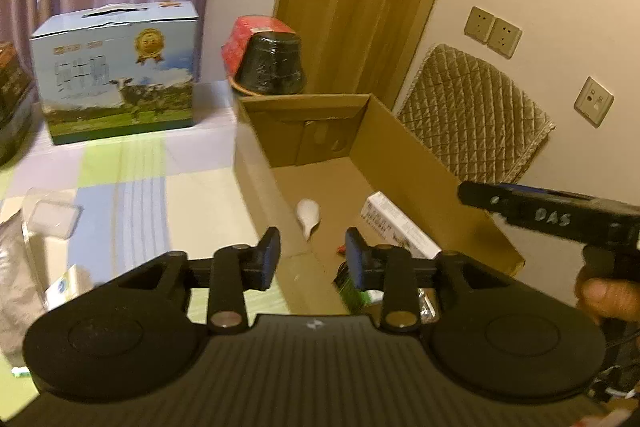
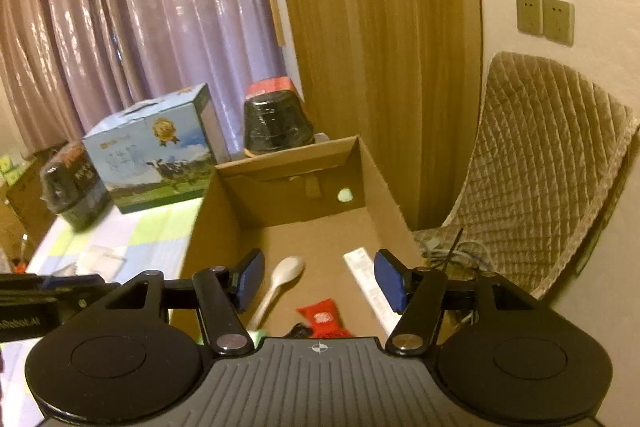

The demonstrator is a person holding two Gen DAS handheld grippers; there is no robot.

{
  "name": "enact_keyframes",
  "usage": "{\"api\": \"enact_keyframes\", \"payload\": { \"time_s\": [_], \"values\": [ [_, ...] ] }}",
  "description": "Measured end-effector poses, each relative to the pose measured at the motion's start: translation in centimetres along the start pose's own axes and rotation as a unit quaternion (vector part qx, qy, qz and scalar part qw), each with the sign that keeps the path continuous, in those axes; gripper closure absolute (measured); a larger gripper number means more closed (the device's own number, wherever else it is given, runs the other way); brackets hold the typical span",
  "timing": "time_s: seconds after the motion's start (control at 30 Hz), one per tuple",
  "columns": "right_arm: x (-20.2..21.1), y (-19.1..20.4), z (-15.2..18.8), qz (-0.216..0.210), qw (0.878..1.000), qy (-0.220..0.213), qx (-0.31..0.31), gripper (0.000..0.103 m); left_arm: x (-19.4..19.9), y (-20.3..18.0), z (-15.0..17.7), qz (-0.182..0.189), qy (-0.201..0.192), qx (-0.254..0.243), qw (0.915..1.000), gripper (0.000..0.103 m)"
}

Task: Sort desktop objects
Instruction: 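Withdraw both tools from the cardboard box back over the table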

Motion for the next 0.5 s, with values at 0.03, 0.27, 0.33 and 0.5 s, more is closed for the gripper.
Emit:
{"api": "enact_keyframes", "payload": {
  "time_s": [0.03, 0.27, 0.33, 0.5],
  "values": [
    [0.5, 0.4, 0.2, -0.002, 1.0, -0.002, 0.0, 0.042, 0.5, 0.2, 0.4, -0.001, 0.001, 0.001, 1.0, 0.071],
    [4.5, 3.8, 2.4, -0.026, 1.0, -0.018, 0.0, 0.028, 4.6, 1.2, 3.0, -0.025, 0.001, -0.006, 0.9997, 0.055],
    [5.4, 5.0, 3.3, -0.034, 0.999, -0.017, 0.007, 0.024, 5.9, 1.4, 3.9, -0.035, -0.001, -0.011, 0.9993, 0.048],
    [6.7, 7.6, 5.1, -0.057, 0.998, -0.01, 0.007, 0.011, 8.9, 2.4, 5.9, -0.052, -0.001, -0.014, 0.9985, 0.024]
  ]
}}
Point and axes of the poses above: each gripper's, at about its wrist camera, not at the fingertips, and x roughly against the way its jaws point, y to its left, z to its underside, the point moved 2 cm from there along -x, roughly the way its jaws point, and after that the axes turned 3 degrees about -z, right-handed, at the moved point
